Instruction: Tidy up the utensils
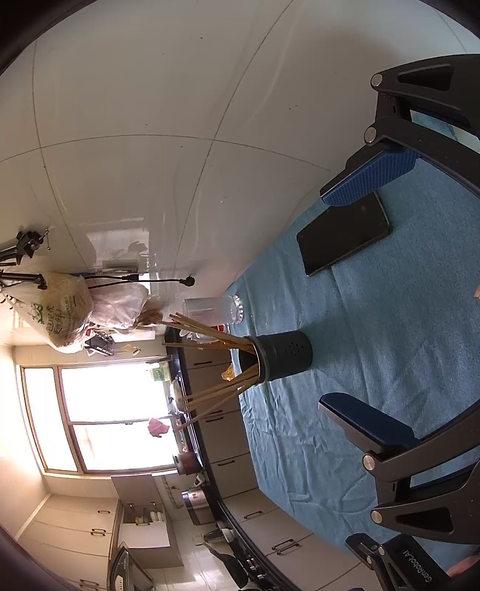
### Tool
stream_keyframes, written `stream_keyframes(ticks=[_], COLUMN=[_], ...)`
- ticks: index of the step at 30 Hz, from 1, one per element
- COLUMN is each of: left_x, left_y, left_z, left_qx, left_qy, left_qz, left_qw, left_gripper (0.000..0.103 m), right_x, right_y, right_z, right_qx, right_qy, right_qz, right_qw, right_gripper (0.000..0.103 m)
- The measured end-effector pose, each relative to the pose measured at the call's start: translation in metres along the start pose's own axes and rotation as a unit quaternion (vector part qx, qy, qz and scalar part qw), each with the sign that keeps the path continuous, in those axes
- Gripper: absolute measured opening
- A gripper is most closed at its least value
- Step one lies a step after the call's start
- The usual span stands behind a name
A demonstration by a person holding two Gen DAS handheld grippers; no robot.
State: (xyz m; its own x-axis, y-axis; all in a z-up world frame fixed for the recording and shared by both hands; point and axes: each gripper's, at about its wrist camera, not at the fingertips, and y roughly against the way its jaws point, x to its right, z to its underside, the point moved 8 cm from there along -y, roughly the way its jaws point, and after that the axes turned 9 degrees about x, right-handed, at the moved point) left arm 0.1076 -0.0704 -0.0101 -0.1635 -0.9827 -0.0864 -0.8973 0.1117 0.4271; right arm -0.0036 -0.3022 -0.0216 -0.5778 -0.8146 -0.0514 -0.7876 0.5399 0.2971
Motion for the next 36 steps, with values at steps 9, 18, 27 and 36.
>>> stream_keyframes(ticks=[9, 18, 27, 36], left_x=[-0.001, -0.001, -0.001, -0.001], left_y=[0.001, 0.001, 0.0, 0.001], left_z=[0.002, 0.002, 0.003, 0.004], left_qx=[-0.001, -0.001, -0.001, -0.003], left_qy=[0.0, 0.0, -0.001, 0.0], left_qz=[0.0, 0.0, 0.001, 0.001], left_qw=[1.0, 1.0, 1.0, 1.0], left_gripper=[0.1, 0.1, 0.1, 0.1], right_x=[-0.005, -0.008, -0.011, -0.012], right_y=[-0.003, -0.003, -0.003, -0.003], right_z=[0.003, 0.007, 0.008, 0.009], right_qx=[-0.006, -0.012, -0.014, -0.017], right_qy=[0.006, 0.012, 0.013, 0.016], right_qz=[-0.002, -0.005, -0.007, -0.008], right_qw=[1.0, 1.0, 1.0, 1.0], right_gripper=[0.103, 0.103, 0.103, 0.103])
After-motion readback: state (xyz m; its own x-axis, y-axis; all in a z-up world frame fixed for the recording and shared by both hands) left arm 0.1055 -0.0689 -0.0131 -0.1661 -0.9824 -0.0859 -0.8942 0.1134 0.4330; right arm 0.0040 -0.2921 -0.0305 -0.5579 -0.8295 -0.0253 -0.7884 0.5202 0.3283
